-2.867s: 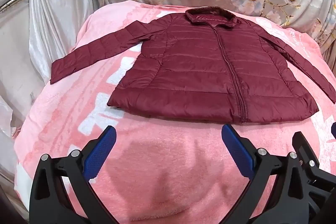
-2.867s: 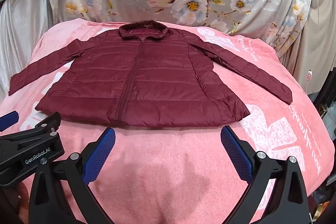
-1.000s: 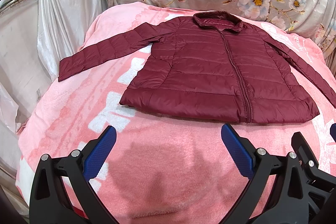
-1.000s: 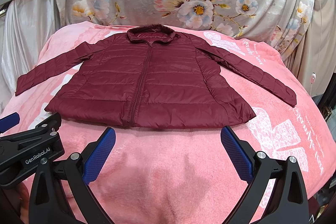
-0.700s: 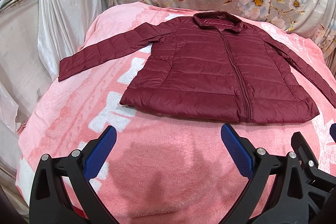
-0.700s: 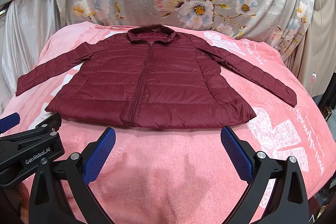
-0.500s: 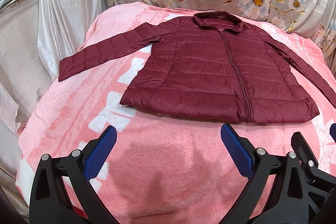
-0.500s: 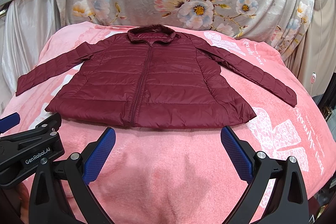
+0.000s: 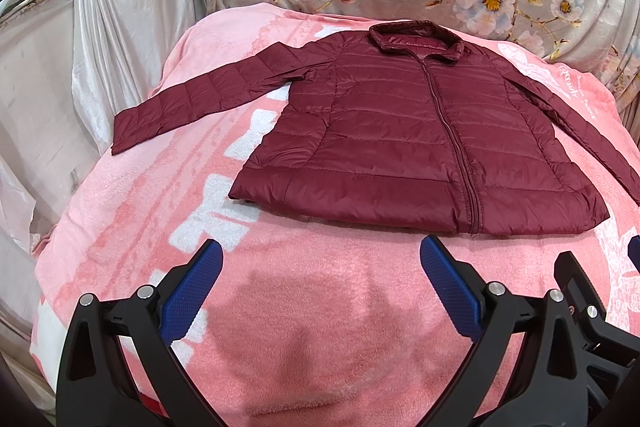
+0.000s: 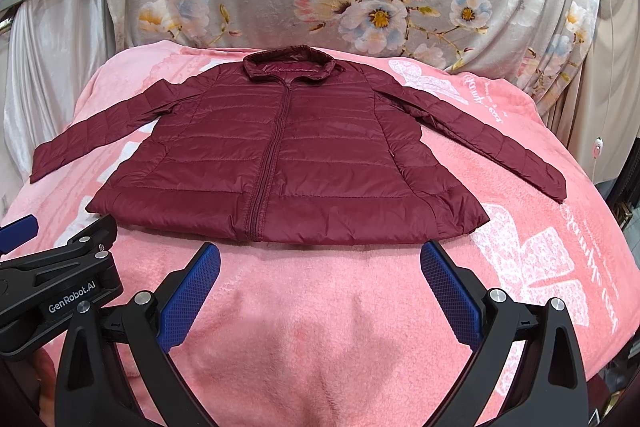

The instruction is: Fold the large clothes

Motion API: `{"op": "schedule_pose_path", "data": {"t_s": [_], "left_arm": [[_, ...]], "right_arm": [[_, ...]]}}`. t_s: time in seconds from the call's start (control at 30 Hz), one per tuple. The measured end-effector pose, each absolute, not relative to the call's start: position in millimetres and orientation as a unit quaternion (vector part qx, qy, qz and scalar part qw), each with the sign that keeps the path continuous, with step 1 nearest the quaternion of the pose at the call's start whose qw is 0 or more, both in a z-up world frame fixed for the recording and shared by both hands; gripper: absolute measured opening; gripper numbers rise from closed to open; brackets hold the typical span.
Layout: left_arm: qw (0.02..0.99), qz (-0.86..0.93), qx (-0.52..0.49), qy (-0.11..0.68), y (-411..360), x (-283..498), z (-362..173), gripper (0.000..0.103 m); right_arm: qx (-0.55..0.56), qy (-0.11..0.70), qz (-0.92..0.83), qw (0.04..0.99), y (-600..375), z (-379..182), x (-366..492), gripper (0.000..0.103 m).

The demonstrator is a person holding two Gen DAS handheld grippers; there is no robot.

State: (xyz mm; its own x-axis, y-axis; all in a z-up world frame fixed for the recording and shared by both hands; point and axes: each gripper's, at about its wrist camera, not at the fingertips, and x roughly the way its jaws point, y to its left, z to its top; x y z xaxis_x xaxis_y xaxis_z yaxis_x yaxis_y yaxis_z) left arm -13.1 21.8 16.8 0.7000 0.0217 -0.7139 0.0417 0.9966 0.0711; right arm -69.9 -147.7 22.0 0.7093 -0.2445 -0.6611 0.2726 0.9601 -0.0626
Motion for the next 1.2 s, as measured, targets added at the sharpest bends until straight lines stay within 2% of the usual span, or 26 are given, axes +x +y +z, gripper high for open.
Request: {"op": "schedule_pose_path", "data": {"t_s": [0.8, 0.97, 1.2], "left_arm": [[0.914, -0.012, 0.045, 0.402, 18, 6, 3, 0.096], [0.918, -0.009, 0.029, 0.396, 27, 28, 3, 0.098], [0.911, 0.027, 0.003, 0.411, 49, 72, -14, 0.098]], "right_arm": [[0.053, 0.368, -0.1, 0.923, -158, 7, -49, 0.098], [0.091, 0.362, -0.13, 0.919, -218, 0, -33, 0.098], [0.293, 0.331, -0.226, 0.868, -386, -26, -29, 0.098]]}}
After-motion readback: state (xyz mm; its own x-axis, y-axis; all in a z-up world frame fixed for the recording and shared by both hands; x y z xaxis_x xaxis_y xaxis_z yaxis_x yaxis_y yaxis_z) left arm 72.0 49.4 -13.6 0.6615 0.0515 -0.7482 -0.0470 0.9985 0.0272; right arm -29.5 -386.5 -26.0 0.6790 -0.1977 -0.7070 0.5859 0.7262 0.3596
